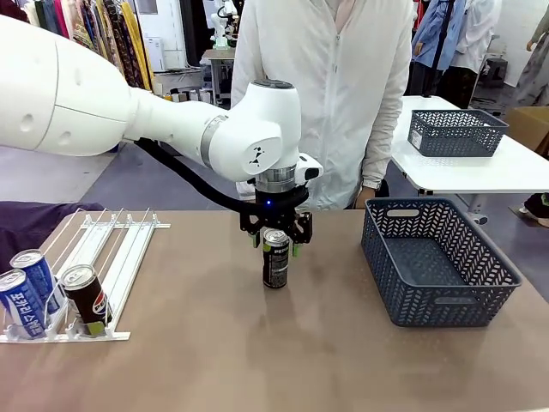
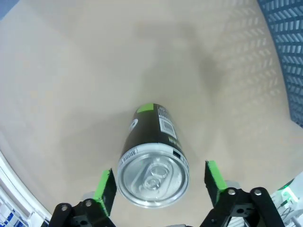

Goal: Retrieve and store the cans from the dispenser.
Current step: Pick up one can from the Automatic Can Dispenser and place it in the middle of the table.

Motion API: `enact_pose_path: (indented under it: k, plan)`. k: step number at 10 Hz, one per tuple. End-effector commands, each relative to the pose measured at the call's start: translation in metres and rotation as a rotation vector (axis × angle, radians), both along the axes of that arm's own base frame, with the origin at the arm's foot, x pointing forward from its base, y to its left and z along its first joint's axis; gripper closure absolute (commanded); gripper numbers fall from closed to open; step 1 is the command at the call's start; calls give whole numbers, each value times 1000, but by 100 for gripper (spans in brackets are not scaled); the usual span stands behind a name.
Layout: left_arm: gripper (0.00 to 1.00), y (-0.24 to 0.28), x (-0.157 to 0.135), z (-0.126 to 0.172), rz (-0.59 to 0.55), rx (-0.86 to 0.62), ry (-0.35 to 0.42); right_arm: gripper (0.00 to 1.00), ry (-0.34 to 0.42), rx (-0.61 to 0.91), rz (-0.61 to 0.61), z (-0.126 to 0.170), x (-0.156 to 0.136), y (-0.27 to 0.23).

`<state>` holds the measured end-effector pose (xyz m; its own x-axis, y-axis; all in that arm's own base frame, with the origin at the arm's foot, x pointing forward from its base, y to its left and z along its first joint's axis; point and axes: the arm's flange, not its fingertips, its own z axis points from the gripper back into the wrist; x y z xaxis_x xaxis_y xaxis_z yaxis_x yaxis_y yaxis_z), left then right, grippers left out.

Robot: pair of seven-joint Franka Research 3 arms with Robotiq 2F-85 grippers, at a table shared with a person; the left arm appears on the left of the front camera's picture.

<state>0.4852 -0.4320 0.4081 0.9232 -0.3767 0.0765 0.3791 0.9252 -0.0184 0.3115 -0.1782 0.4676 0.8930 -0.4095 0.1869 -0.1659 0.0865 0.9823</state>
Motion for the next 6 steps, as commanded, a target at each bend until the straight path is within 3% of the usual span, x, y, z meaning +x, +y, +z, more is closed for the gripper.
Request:
enact_pose_path:
  k: [1, 4, 6]
  plan:
    - [0, 5, -1, 14, 11, -23, -12, 0, -22, -14, 12, 0, -2, -1]
    - [0, 35, -30, 62, 12, -108, -24, 0, -22, -14, 12, 0, -2, -1]
    - [0, 91, -53, 102, 8, -217, -44, 0, -22, -14, 12, 0, -2, -1]
